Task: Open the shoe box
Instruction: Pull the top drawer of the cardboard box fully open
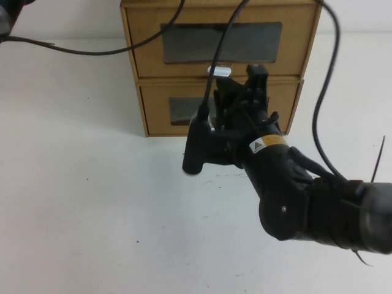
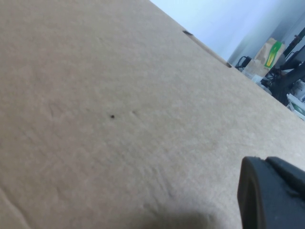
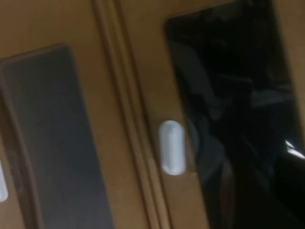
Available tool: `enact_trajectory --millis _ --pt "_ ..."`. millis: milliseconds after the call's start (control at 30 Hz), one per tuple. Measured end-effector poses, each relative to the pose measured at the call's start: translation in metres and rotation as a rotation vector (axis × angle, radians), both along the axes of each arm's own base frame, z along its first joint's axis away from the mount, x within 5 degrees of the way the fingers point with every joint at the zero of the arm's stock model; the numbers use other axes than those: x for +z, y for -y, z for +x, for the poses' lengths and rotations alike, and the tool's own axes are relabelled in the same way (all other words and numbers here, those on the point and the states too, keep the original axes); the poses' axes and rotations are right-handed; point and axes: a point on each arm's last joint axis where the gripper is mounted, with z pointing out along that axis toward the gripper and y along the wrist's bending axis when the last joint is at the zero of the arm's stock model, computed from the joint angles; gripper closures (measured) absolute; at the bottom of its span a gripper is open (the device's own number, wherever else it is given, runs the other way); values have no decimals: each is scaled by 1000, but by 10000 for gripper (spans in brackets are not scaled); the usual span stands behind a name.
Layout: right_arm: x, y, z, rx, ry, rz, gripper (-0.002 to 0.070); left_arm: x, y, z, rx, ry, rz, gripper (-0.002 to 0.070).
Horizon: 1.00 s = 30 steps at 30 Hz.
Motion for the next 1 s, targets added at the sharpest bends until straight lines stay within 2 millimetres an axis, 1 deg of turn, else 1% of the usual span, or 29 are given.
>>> enact_trajectory --millis 100,167,267,400,500,667,733,833,933,1000 --pt "-15 -1 9 9 20 -58 433 0 0 0 0 2 1 680" --pt "-21 -1 13 -6 63 -77 372 0 0 0 -2 6 3 681" --pt "-29 -1 18 -21 118 -100 341 0 0 0 -5 12 7 680" --pt "-37 -1 24 -22 136 -114 332 0 0 0 -6 15 9 681" --pt "-39 -3 30 -32 131 -79 330 0 0 0 -6 17 10 681" --pt "-28 -8 39 -31 135 -2 330 0 0 0 -6 17 10 681" --pt "-24 -11 42 -23 128 10 330 0 0 0 -6 17 10 681" --pt "-22 -9 47 -22 116 9 331 0 0 0 -6 17 10 681" --pt "-26 -5 52 -35 107 1 354 0 0 0 -6 17 10 681" --pt "-28 -4 54 -32 91 -6 384 0 0 0 -6 17 10 681"
